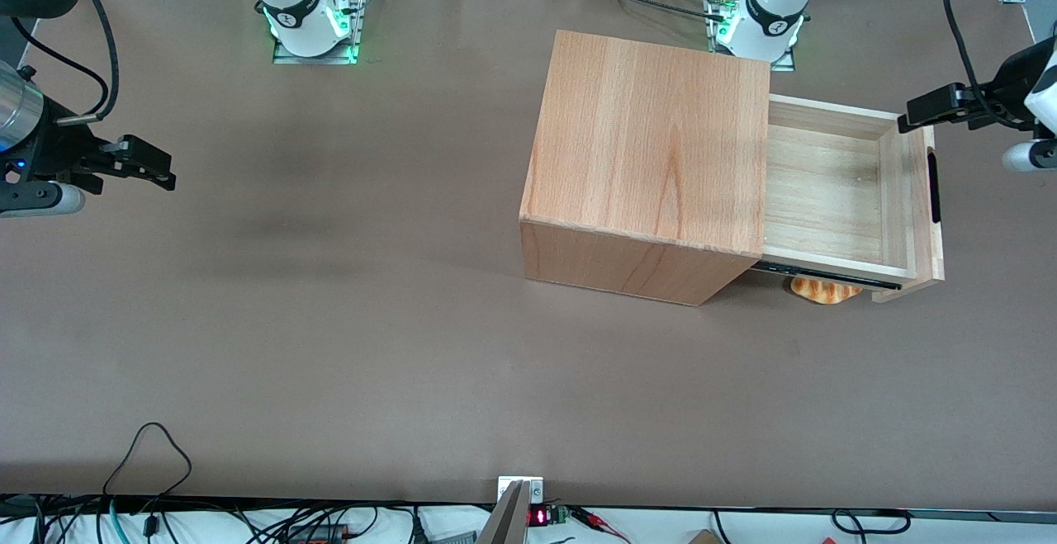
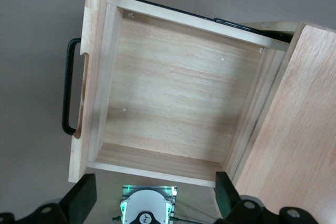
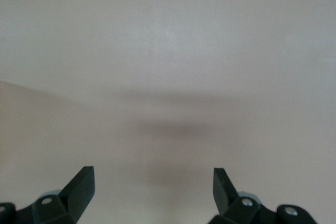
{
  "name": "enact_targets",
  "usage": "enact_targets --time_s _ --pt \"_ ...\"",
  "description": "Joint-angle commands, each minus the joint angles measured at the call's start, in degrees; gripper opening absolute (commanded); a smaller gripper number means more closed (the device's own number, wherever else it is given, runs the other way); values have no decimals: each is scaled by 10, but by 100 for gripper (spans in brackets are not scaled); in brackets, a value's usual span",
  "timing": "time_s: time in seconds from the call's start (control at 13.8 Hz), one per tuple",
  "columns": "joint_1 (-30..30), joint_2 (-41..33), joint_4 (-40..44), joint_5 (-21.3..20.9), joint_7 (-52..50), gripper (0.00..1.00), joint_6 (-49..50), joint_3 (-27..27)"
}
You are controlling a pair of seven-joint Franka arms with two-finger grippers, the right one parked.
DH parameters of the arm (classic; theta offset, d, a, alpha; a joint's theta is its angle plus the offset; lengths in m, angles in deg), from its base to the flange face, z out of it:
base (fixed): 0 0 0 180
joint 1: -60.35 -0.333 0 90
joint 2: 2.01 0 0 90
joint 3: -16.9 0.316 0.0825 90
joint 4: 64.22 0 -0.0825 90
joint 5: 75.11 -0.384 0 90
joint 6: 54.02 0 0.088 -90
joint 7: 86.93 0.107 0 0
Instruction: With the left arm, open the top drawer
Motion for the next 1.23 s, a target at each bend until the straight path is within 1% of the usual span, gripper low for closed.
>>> enact_targets --time_s 0.0,0.29,0.44,0.51,1.16 --pt "13 -26 -43 -16 32 100 -42 14" --pt "14 -34 -90 -17 44 100 -95 15" --pt "14 -40 -93 -37 56 100 -97 15" --pt "14 -41 -95 -40 60 100 -97 17" --pt "4 -41 -99 -41 60 100 -92 13"
